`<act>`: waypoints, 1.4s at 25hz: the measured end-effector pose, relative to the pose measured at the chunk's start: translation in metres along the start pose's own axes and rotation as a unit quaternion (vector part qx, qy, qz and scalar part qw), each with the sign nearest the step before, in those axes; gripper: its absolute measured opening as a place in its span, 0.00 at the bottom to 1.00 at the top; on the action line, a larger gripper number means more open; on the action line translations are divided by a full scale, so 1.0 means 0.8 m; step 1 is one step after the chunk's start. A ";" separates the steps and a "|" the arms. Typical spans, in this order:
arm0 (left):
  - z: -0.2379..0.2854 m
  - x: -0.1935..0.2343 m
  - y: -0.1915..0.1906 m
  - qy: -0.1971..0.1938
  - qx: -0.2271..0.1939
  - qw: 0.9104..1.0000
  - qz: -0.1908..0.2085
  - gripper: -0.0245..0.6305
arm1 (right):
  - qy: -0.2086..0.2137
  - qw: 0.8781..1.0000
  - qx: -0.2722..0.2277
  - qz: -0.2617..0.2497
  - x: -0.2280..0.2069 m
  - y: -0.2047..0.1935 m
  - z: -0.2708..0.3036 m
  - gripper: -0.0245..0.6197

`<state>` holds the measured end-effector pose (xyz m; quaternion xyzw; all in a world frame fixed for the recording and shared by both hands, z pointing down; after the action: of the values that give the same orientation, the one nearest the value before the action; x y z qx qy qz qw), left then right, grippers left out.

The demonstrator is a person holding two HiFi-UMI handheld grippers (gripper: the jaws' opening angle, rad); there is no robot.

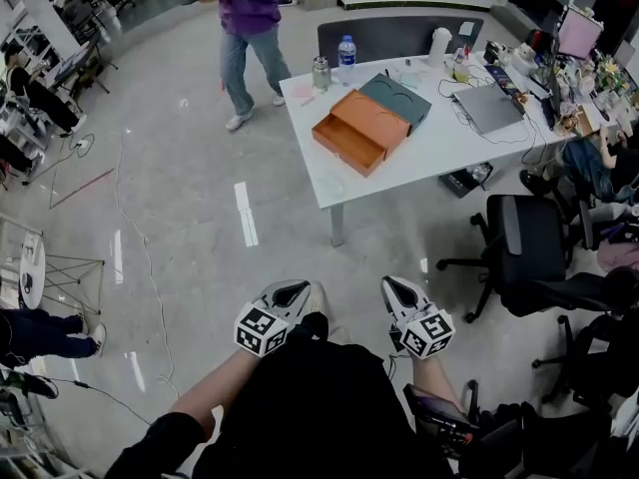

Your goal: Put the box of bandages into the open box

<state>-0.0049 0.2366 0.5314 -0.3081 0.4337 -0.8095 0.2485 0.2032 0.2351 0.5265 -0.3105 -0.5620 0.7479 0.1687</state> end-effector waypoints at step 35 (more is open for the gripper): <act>0.089 0.190 0.104 -0.038 -0.005 0.999 -0.003 0.05 | -0.025 0.998 0.054 -0.025 -0.071 0.073 0.196 0.08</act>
<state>-0.0472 0.0542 0.5341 -0.3411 0.4269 -0.7957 0.2614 0.1491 0.0673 0.5143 -0.2682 -0.5325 0.7800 0.1899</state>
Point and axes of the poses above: the fingertips, and each gripper's own axes: z forward along the fingers, x to its left, y out of its top, the point moved 3 cm from there along -z, backward along the fingers, and after that the axes turned 4 degrees about -z, right-handed, at the moved point
